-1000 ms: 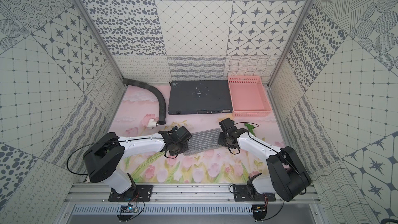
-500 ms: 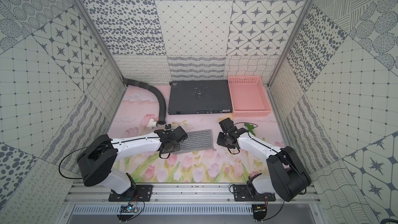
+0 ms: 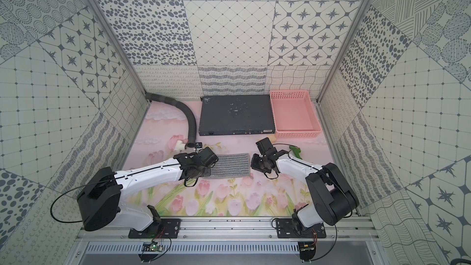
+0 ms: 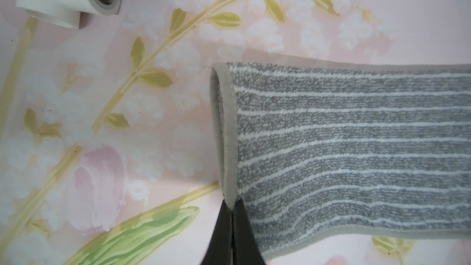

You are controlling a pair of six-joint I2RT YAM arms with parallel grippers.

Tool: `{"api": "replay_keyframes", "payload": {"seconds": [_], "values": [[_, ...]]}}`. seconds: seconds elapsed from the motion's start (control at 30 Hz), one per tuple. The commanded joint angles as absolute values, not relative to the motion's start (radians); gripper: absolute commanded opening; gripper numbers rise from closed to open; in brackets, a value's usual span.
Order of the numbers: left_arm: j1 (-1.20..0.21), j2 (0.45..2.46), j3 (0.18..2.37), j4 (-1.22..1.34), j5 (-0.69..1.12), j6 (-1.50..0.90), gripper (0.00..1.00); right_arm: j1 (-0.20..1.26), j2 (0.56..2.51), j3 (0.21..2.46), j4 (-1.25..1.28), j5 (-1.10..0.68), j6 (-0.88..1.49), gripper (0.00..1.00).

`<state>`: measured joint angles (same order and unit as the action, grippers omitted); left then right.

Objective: Fold the square dishcloth
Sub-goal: Fold the cleaning item at the center of the board.

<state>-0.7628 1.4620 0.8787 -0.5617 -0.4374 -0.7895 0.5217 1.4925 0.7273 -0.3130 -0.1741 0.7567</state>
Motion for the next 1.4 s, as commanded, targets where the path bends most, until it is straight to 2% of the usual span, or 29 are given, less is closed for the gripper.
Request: {"api": "replay_keyframes", "payload": {"seconds": [0.0, 0.3, 0.67, 1.37], "values": [[-0.756, 1.433, 0.892, -0.549, -0.404, -0.723, 0.00, 0.530, 1.524, 0.760, -0.251, -0.198, 0.766, 0.27], [-0.763, 1.414, 0.926, -0.539, -0.323, -0.689, 0.00, 0.540, 1.569, 0.765, -0.220, -0.207, 0.774, 0.25], [-0.786, 1.436, 0.978, -0.502, -0.205, -0.668, 0.00, 0.540, 1.601, 0.759, -0.215, -0.206, 0.785, 0.17], [-0.821, 1.710, 1.198, -0.397, 0.064, -0.684, 0.00, 0.540, 1.615, 0.756, -0.203, -0.211, 0.787, 0.16]]}}
